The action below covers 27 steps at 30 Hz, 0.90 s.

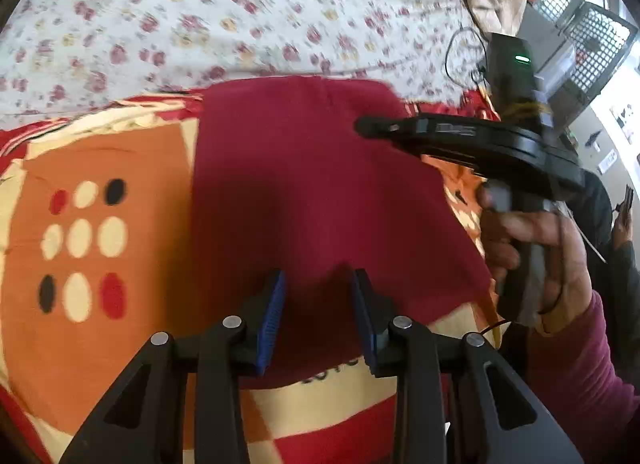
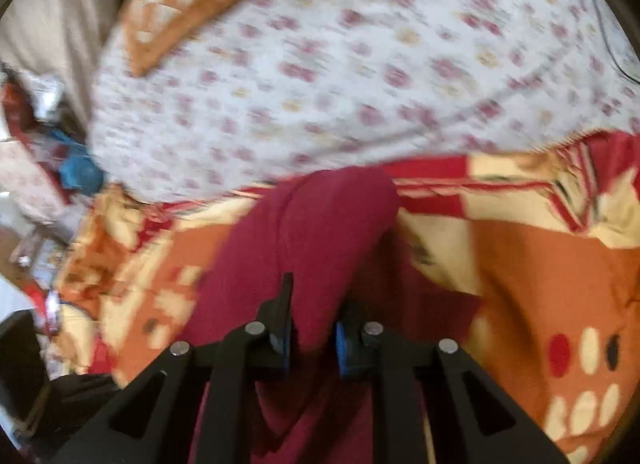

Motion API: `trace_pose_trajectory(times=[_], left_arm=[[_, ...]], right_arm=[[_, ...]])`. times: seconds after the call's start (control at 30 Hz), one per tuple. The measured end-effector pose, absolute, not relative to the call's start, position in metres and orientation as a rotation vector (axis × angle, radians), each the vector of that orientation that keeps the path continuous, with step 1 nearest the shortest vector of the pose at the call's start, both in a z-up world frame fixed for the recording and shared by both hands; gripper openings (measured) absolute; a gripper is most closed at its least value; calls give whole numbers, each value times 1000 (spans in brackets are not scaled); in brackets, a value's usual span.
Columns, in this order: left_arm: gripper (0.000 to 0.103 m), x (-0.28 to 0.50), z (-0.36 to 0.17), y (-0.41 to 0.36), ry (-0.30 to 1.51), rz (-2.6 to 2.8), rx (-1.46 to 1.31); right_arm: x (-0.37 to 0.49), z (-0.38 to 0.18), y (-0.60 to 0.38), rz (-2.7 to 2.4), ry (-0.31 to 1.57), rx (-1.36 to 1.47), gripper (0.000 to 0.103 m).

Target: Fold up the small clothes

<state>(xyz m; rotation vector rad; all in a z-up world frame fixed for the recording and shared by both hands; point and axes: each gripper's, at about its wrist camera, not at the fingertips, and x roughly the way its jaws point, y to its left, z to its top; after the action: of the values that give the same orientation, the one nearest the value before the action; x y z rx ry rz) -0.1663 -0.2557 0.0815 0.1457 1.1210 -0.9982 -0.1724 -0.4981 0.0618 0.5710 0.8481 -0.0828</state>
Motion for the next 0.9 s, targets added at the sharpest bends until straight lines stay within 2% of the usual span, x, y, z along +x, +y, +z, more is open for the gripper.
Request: trace_pose_trajectory(times=[0.13,0.33,0.5,0.6,0.63,0.67,0.9], left_arm=[[22,-169,70,-271,1143,-989,177],[22,-161,76,-264,1131,-970,160],[22,-151,88,-253,1056,-893,149],[22,-148,84,-253,1045,-850,170],[22,-147,83,-253,1046,-842,172],[22,-147,80,-253,1047,-833,176],[22,-149,66,-253,1053,-812,200]], right_arm=[[-172,28,-514,-121,896,645,17],[-209,57,-517,-126,821,707,46],[-230,75,-484,-48,843,674,55],[-227,67,-468,-14,878,656,52],[-228,64,-463,-32,894,621,31],[-229,62,-458,-63,912,565,19],[-260,42,-460,-105,892,582,16]])
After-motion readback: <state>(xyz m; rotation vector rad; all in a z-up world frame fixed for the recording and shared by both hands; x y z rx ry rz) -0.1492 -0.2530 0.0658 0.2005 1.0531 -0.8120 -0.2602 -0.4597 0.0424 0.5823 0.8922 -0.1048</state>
